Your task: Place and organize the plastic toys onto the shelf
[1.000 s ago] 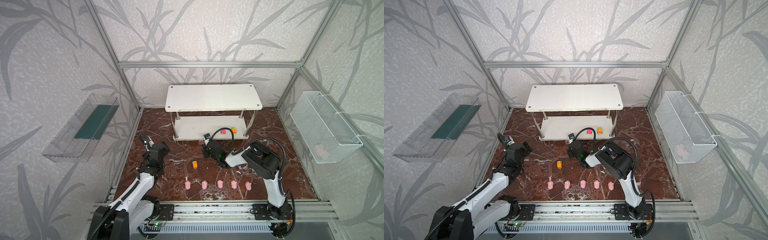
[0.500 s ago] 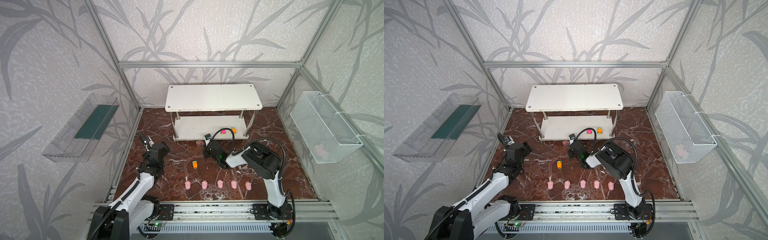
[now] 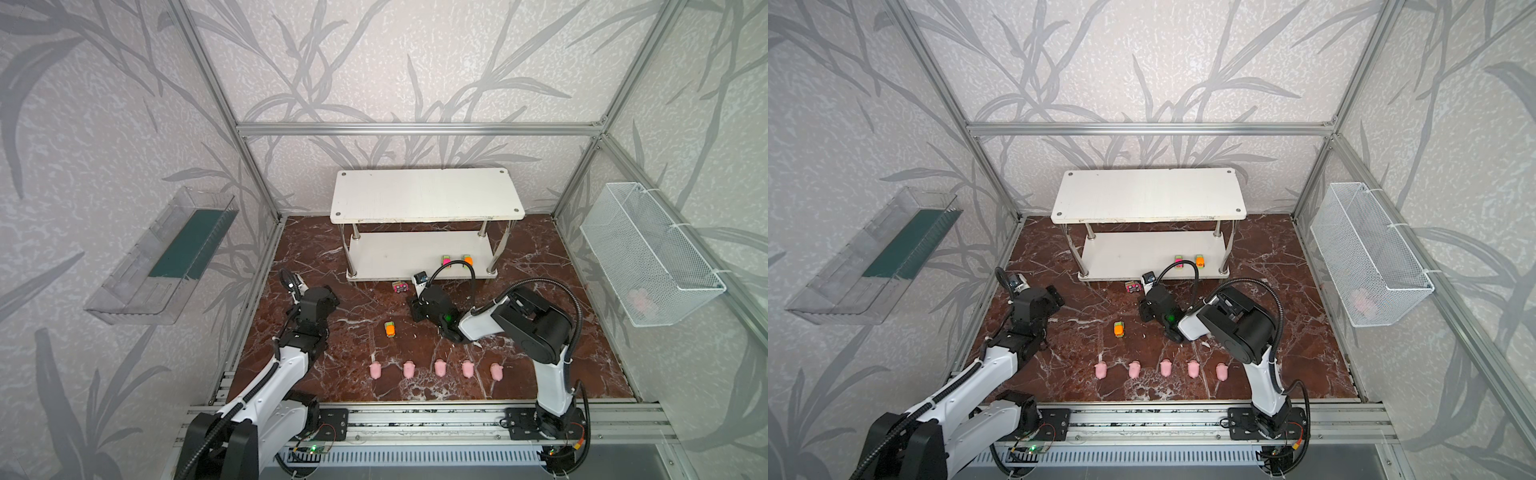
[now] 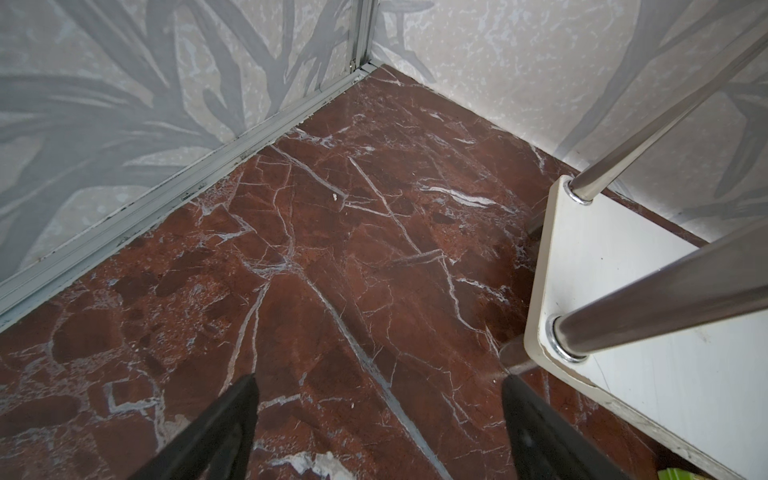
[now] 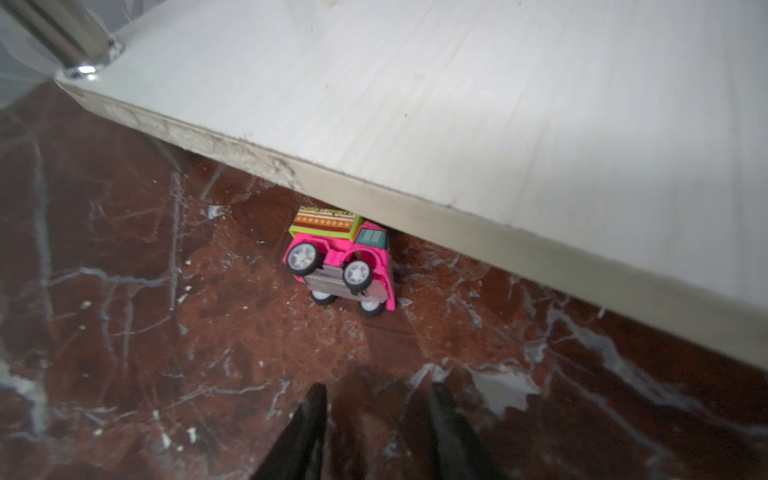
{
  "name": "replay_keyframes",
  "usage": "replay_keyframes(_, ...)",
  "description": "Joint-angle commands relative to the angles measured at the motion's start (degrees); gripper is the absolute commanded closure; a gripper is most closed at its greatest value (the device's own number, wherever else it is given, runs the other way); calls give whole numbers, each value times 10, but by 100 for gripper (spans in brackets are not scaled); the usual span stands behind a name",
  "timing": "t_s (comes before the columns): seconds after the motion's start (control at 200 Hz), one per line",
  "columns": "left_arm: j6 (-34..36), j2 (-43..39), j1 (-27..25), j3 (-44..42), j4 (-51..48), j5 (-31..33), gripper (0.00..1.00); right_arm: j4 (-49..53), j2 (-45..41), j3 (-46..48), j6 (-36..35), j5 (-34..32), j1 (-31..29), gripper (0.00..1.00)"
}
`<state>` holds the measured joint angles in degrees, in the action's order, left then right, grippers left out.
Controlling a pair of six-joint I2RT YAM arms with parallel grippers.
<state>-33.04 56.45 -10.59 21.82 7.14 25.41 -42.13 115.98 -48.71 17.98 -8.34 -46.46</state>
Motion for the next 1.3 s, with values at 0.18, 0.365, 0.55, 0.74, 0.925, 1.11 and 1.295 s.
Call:
replay_keyframes(0.18,-9,-20,2,-11,-6,2,11,33,25,-59,9,-17,-28,26)
replay_keyframes(0.365,-12,-23,2,-16,-3,-2,11,44,48,-89,12,-60,-33,22)
replay_keyframes(0.55,-13,-19,2,-18,5,-8,11,63,74,-124,13,-96,-35,23)
replay_keyframes(0.74,-12,-18,2,-19,9,-10,11,60,90,-148,19,-120,-37,26)
replay_keyframes(0.925,-13,-14,2,-22,13,-8,11,62,107,-171,21,-146,-38,30)
replay_keyframes(1.11,-13,-10,2,-23,17,-8,11,56,113,-174,24,-157,-39,34)
replay_keyframes(1.295,-13,-5,2,-24,18,-7,11,49,114,-171,25,-167,-41,46)
